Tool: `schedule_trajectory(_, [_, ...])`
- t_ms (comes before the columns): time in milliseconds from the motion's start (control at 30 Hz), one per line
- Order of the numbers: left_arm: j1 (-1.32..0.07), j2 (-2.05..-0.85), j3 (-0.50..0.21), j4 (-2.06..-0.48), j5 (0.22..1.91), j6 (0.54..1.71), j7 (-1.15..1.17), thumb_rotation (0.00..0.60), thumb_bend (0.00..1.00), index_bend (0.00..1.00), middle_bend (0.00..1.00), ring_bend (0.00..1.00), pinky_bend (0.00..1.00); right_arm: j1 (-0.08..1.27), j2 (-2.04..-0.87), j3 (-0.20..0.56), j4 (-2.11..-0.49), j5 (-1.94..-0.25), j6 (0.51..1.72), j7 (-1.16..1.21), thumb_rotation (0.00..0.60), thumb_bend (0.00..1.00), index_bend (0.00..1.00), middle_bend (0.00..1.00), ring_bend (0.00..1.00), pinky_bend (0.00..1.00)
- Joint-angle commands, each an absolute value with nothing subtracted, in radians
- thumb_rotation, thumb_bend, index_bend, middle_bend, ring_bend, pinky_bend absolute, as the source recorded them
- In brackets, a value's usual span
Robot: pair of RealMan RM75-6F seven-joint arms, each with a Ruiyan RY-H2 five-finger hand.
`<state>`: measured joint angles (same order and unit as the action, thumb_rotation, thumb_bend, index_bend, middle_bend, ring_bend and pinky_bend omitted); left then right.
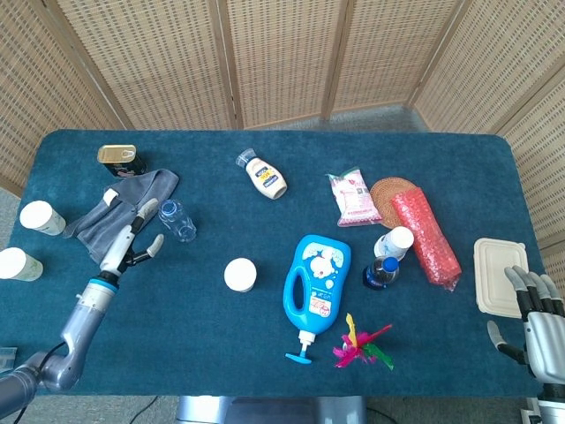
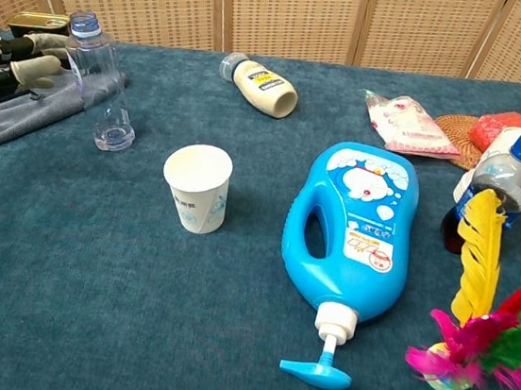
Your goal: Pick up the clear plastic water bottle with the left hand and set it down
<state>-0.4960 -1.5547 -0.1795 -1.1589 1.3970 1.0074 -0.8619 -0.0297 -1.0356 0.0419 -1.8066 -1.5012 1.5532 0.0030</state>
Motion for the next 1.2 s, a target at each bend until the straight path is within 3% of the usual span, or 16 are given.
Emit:
schedule_trajectory(33, [-0.506, -1.575, -0.183, -1.134, 1.397, 1.012, -0.866, 0.305, 0.47, 0.0, 0.0, 0.0, 0.0, -0.03, -1.035, 0.043, -1.808, -1.5, 1.553, 0.002, 0.6, 0.39, 0.0, 0.04, 0.0, 0.0])
schedule_trajectory(300, [-0.526, -1.64, -0.197, -1.05, 1.393, 1.027, -0.925, 0.312, 0.41, 0.0, 0.0, 0.0, 0.0, -0.034, -1.028, 0.043, -1.816, -1.499, 1.558, 0.001, 0.6, 0.39, 0.0, 0.04, 0.0, 0.0])
schedule_trajectory(833, [-0.588, -1.721, -0.184, -0.927, 1.428, 1.011, -1.031, 0.311, 0.41, 0.0, 0.0, 0.0, 0.01, -0.047, -1.014, 0.041, -1.827, -1.507, 1.575, 0.023, 0.6, 0.39, 0.0, 0.04, 0.0, 0.0])
schedule_trajectory(1067, [-0.615, -1.717, -0.148, -0.897, 1.468, 0.979, -1.121, 0.311, 0.46, 0.0, 0.0, 0.0, 0.03, -0.047, -1.005, 0.041, -1.828, -1.507, 1.571, 0.046, 0.6, 0.39, 0.0, 0.04, 0.0, 0.0])
schedule_trajectory(1200, [-0.617, -1.742, -0.149, -0.859, 1.463, 0.993, -1.138, 0.355, 0.48, 0.0, 0.0, 0.0, 0.07, -0.051, -1.001, 0.044, -1.829, -1.516, 1.583, 0.067, 0.6, 0.39, 0.0, 0.04, 0.0, 0.0])
